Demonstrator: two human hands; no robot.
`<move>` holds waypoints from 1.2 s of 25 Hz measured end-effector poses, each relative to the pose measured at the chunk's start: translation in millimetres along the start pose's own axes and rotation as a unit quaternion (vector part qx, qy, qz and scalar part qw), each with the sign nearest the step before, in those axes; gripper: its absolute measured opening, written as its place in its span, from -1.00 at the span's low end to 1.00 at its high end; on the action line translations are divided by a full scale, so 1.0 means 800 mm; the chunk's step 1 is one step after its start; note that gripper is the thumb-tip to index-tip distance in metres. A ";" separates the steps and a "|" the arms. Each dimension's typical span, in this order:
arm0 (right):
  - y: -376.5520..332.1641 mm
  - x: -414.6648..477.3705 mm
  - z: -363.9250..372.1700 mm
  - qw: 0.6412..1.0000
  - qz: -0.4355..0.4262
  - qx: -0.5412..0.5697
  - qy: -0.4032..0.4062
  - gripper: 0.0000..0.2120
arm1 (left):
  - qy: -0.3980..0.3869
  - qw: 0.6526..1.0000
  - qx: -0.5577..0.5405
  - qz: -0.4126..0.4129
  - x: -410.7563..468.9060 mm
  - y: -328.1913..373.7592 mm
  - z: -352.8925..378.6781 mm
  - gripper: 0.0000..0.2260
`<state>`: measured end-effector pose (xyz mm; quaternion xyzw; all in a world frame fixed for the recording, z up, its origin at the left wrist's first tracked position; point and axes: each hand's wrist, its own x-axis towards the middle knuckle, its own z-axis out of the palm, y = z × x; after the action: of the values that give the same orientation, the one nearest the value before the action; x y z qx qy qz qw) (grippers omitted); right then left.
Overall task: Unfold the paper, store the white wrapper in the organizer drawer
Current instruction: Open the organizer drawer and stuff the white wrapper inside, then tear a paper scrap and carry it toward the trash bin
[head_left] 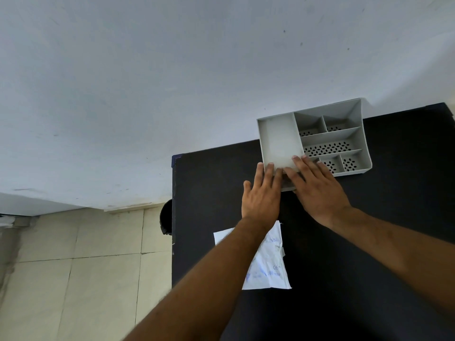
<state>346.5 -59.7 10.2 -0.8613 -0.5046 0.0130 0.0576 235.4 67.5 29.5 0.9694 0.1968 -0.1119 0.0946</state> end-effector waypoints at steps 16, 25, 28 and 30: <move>0.006 0.032 -0.016 0.999 0.010 0.008 -0.053 -0.54 | 0.099 0.995 -0.007 0.007 0.026 -0.017 -0.003 -0.70; -0.039 -0.001 -0.040 0.993 -0.013 0.062 -0.102 -0.42 | 0.060 0.988 -0.128 -0.061 -0.054 -0.012 0.007 -0.41; -0.079 -0.026 -0.038 0.986 -0.061 0.080 -0.135 -0.40 | 0.032 0.971 -0.138 -0.194 -0.103 -0.035 0.030 -0.42; -0.109 -0.038 -0.030 0.974 -0.092 0.081 -0.190 -0.37 | -0.018 0.949 -0.142 -0.280 -0.138 -0.054 0.048 -0.38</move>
<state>258.0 -46.0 42.5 -0.7853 -0.5811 0.2116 0.0312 112.4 57.9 15.0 0.8496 0.4723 -0.1225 0.2001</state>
